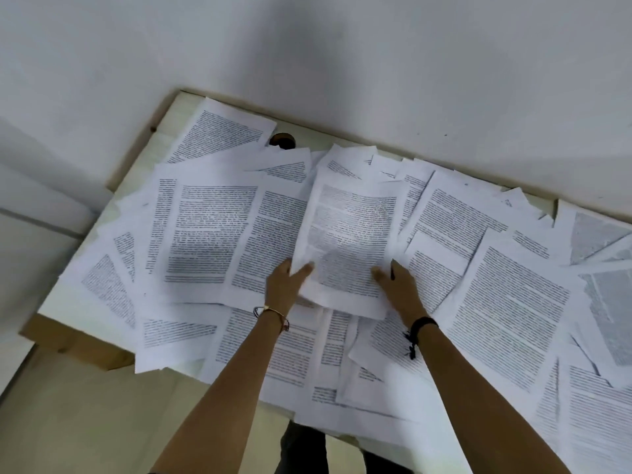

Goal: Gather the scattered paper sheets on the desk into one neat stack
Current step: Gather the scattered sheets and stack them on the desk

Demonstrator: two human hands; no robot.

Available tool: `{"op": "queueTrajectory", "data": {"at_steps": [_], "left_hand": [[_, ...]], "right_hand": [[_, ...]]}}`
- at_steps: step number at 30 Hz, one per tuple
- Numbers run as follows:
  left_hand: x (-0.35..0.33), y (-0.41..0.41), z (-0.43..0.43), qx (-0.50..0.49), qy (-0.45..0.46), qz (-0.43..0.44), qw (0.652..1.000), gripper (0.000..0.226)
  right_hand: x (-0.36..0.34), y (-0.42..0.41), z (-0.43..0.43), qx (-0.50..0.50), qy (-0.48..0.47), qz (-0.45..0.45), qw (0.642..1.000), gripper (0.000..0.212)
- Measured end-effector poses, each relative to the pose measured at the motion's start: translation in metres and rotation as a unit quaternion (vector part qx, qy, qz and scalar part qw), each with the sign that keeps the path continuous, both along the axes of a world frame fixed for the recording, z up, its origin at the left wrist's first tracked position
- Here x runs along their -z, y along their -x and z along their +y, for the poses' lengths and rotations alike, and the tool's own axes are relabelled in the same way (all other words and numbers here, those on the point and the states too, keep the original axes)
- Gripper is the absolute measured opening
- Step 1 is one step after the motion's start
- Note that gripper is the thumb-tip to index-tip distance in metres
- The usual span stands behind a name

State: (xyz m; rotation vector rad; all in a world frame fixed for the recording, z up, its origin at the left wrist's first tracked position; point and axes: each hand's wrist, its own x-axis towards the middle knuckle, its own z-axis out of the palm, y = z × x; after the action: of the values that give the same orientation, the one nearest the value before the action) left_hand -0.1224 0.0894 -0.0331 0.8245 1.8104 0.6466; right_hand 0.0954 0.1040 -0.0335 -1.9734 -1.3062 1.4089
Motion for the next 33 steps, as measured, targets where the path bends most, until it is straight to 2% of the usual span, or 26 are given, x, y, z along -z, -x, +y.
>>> {"op": "queueTrajectory", "data": {"at_steps": [3,4,6,8,10,13,17,20,21,23,26,29,31,33], "left_hand": [[-0.001,0.033,0.001,-0.053,-0.051,0.135,0.988,0.025],[0.004,0.046,0.001,-0.048,-0.056,0.194,0.978,0.029],[0.01,0.069,0.001,-0.046,-0.048,0.278,0.958,0.045],[0.012,0.086,0.004,-0.067,-0.023,0.269,0.961,0.065],[0.015,0.096,0.009,-0.049,-0.023,0.214,0.975,0.075],[0.02,0.099,0.013,0.012,-0.046,0.136,0.99,0.06],[0.016,0.077,-0.001,0.098,-0.009,0.15,0.984,0.046],[0.017,0.075,-0.014,0.06,-0.04,0.127,0.989,0.029],[0.016,0.08,-0.016,0.025,-0.056,0.132,0.989,0.025],[0.015,0.1,-0.015,-0.053,-0.092,0.195,0.975,0.03],[0.016,0.151,-0.014,-0.124,-0.04,0.28,0.951,0.06],[0.025,0.199,-0.02,-0.099,0.065,0.309,0.944,0.084],[0.024,0.208,-0.025,-0.073,0.074,0.328,0.939,0.086],[0.023,0.205,-0.029,-0.053,0.06,0.326,0.942,0.082]], "right_hand": [[0.002,0.03,-0.01,-0.041,-0.007,0.0,0.999,0.021],[0.005,0.043,-0.015,-0.049,-0.015,-0.005,0.999,0.025],[0.009,0.071,-0.024,-0.022,-0.031,-0.019,0.999,0.019],[0.013,0.098,-0.029,0.047,-0.06,-0.072,0.994,0.021],[0.013,0.114,-0.031,0.117,-0.07,-0.1,0.986,0.05],[0.012,0.126,-0.032,0.147,-0.071,-0.047,0.986,0.072],[0.009,0.125,-0.029,0.073,-0.043,0.012,0.996,0.067],[0.01,0.112,-0.022,0.118,-0.021,0.08,0.989,0.045],[0.012,0.109,-0.022,0.137,-0.007,0.106,0.985,0.039],[0.015,0.104,-0.021,0.155,-0.005,0.125,0.98,0.037],[0.017,0.101,-0.019,0.135,-0.005,0.143,0.98,0.05],[0.014,0.104,-0.01,0.112,-0.014,0.153,0.982,0.048],[0.013,0.107,-0.003,0.147,-0.028,0.148,0.978,0.048],[0.015,0.109,0.002,0.15,-0.024,0.136,0.979,0.058]]}}
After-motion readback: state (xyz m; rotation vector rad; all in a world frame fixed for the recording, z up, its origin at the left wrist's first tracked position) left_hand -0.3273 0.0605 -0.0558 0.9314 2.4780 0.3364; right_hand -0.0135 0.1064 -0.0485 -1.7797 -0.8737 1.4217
